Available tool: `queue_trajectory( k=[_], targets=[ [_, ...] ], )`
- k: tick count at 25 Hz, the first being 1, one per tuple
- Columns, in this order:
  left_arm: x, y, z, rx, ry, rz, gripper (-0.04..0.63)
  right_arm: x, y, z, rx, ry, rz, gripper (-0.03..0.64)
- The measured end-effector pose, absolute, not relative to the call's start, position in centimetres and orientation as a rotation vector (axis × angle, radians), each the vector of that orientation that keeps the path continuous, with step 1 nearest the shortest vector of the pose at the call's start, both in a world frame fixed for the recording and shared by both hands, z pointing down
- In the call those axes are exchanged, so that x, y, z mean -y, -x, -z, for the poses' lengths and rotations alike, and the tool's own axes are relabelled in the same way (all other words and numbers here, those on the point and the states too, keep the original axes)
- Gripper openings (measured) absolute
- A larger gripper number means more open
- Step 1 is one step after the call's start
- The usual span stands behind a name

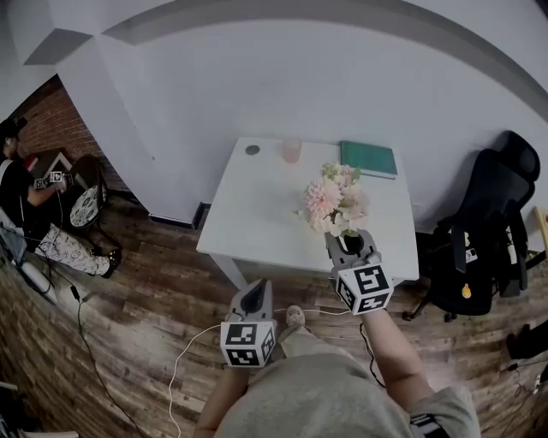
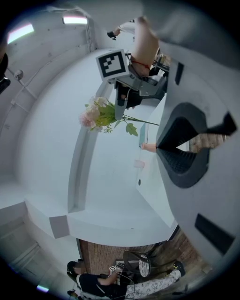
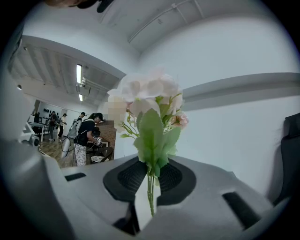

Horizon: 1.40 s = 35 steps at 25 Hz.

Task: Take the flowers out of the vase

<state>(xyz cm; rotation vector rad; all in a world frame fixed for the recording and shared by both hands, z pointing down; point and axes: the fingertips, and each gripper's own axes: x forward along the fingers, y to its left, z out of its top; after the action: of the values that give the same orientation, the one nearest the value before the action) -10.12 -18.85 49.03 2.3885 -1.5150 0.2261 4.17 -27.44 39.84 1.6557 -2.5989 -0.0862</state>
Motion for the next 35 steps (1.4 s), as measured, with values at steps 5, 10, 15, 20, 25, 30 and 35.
queue_trajectory(
  k=[5,10,15,20,25,30,35],
  targets=[
    [17.0,10.0,-48.7,1.515,-2.391,-0.208,0.008,24.2,-3.8,-39.9,2.609,-1.641,0.082,0.052],
    [15.5,9.6,-48.4,1.516,-2.397,-0.186,0.008,21.3,-3.7,-40.1,2.621,-1.625,0.085,0.052],
    [14.3,9.3,-48.4,1.511,-2.399,-0.184,0.008,19.0,-3.5,-40.4,2.642,-1.616,0.059,0.053],
    [13.1,9.3,-48.4,1.533,-2.388,-0.169,0.008,16.9,-3.9,-41.1,2.659,-1.61,0.024,0.053],
    [12.7,9.7,-48.5,1.543,-2.376,-0.174,0.008,15.7,-3.7,-41.7,2.664,-1.598,-0.007,0.052],
    [12.7,10.1,-48.6,1.552,-2.366,-0.179,0.008,15.5,-3.4,-42.4,2.661,-1.59,-0.031,0.052],
    [12.9,10.4,-48.6,1.55,-2.366,-0.18,0.008,15.7,-3.1,-42.5,2.662,-1.58,-0.042,0.052]
  ],
)
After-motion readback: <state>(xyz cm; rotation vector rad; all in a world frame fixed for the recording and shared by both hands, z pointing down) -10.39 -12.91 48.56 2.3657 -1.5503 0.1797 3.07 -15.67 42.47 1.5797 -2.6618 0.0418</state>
